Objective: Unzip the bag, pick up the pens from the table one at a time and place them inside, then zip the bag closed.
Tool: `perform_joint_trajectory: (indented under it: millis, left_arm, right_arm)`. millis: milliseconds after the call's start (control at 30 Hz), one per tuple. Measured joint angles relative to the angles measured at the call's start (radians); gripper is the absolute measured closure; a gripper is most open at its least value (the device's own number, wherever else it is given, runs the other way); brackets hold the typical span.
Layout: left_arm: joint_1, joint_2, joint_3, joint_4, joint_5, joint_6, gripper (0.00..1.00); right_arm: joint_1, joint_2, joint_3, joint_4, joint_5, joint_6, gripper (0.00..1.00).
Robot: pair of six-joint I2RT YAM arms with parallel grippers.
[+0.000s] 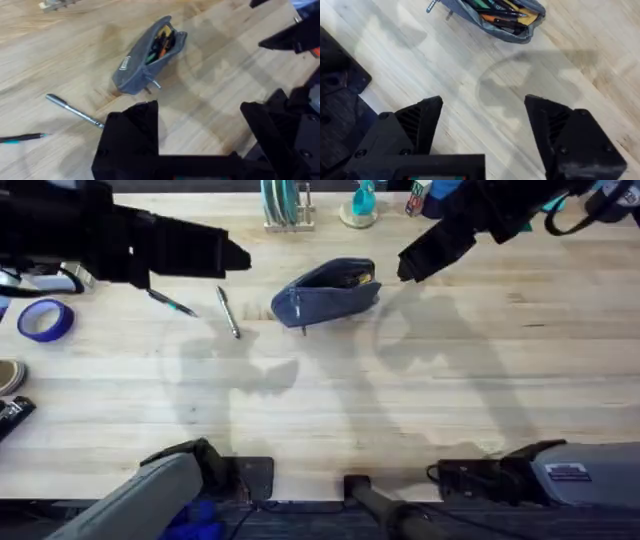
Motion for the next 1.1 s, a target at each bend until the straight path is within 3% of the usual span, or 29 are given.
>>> perform_joint_trajectory:
  millis: [300,700,967,1100]
  left_arm:
    - [0.000,0.019,0.001,0.110,-0.133,-0.243,0.005]
    - [-0.006,0.041,0.001,0.169,-0.442,-0.519,0.005]
    - [-0.123,0.045,0.001,0.169,-0.686,-0.688,0.005]
    - [-0.166,0.082,0.001,0.170,-0.767,-0.772,0.004]
  right_arm:
    - [0.000,0.000,0.000,0.000,0.000,0.000,0.005]
    - [0.000,0.000,0.000,0.000,0.000,0.000,0.005]
    - [0.000,0.000,0.000,0.000,0.000,0.000,0.005]
    - [0.000,0.000,0.000,0.000,0.000,0.000,0.006]
